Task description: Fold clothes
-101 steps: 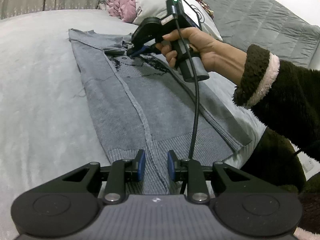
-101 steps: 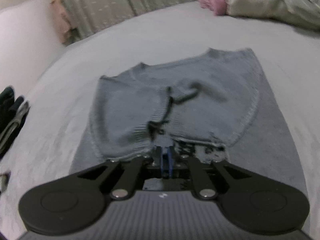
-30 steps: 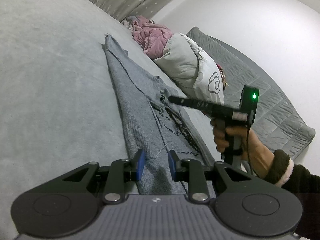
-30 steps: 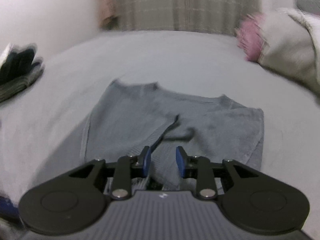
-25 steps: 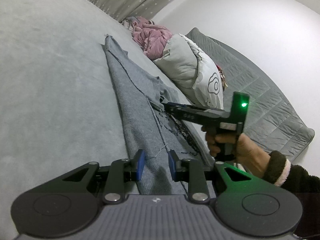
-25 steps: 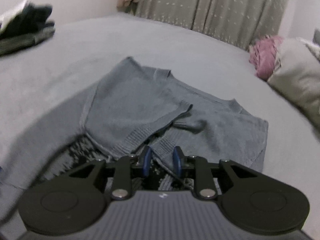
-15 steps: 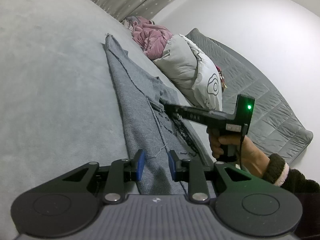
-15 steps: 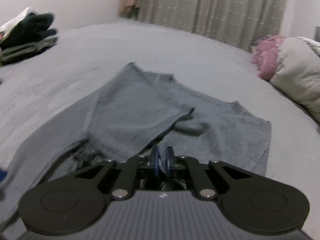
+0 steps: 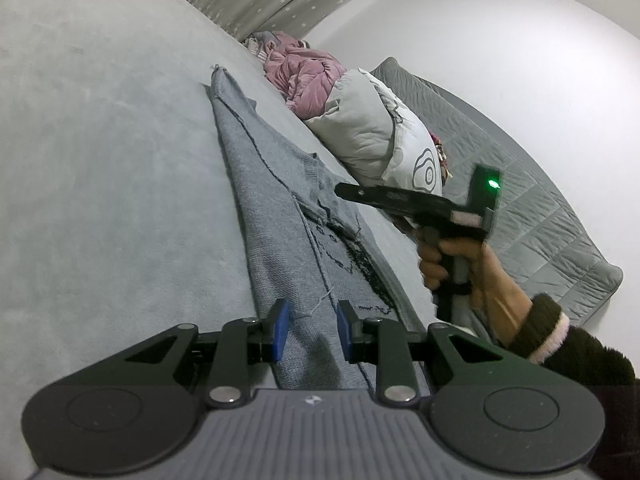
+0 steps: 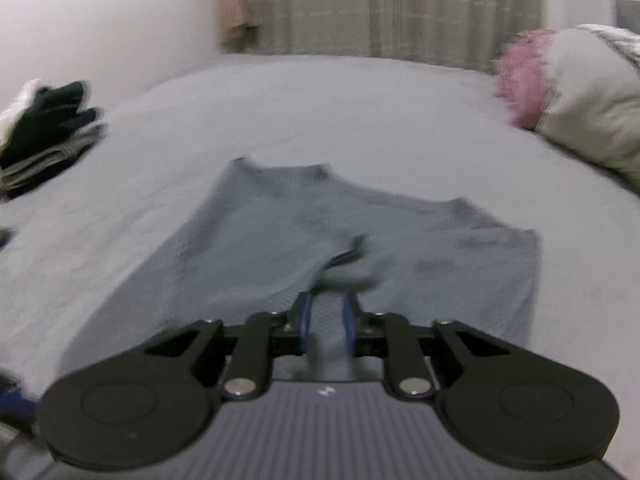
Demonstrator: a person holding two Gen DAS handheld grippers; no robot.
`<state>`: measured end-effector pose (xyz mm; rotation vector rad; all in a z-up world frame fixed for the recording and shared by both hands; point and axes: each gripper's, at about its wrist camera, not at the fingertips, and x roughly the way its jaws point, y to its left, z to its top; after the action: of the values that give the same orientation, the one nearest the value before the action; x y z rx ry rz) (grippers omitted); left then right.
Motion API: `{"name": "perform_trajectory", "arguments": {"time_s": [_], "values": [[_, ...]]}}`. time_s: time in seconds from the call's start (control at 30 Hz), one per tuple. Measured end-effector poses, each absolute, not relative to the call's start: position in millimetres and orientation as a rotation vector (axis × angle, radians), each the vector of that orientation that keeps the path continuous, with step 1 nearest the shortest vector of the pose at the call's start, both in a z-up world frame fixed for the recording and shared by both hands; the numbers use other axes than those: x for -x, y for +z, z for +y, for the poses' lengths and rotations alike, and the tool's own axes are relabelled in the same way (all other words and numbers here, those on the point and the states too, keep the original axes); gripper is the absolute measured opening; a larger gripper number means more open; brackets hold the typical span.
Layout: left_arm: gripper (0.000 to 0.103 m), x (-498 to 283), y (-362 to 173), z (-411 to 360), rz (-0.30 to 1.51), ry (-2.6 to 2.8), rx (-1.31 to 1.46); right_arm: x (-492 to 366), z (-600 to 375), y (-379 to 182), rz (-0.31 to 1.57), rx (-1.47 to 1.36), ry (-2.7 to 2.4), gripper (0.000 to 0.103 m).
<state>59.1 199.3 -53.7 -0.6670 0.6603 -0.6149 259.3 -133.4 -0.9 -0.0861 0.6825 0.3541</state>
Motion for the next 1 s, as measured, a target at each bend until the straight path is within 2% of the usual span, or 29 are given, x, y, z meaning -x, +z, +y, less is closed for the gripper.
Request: {"name": "perform_trajectory", "arguments": {"time_s": [0.2,0.33,0.37,0.4,0.47,0.67,1.0], "values": [[0.026,-59.3,-54.1,200.1,0.661,-0.615,0.664,-292.6,-114.1,-22.3,0.719,0.098,0.284,0.012],[0.026,-60.2,-54.6,200.4,0.662,-0.615,0.666,-288.1,-119.0,-14.3,0.707,0.028,0.308,0.012],[0.026,-60.3,-54.6,200.4,0.662,-0.615,0.665,-283.1,-123.9,-10.5,0.706,0.006,0.311,0.016],[0.026,-60.4,-54.7,200.4,0.662,-0.615,0.665,-274.3,-130.7,-5.6,0.706,-0.008,0.309,0.025],[0.026,-59.7,-53.5,199.6,0.664,-0.608,0.656,-255.8,-144.4,3.4,0.708,-0.04,0.308,0.031],[0.026,-43.1,-39.7,189.3,0.672,-0.55,0.564,-177.0,-178.4,14.0,0.725,-0.105,0.327,0.033],[0.027,23.4,0.8,145.0,0.691,-0.528,0.255,-37.3,-203.3,13.1,0.692,-0.178,0.364,0.037]]}}
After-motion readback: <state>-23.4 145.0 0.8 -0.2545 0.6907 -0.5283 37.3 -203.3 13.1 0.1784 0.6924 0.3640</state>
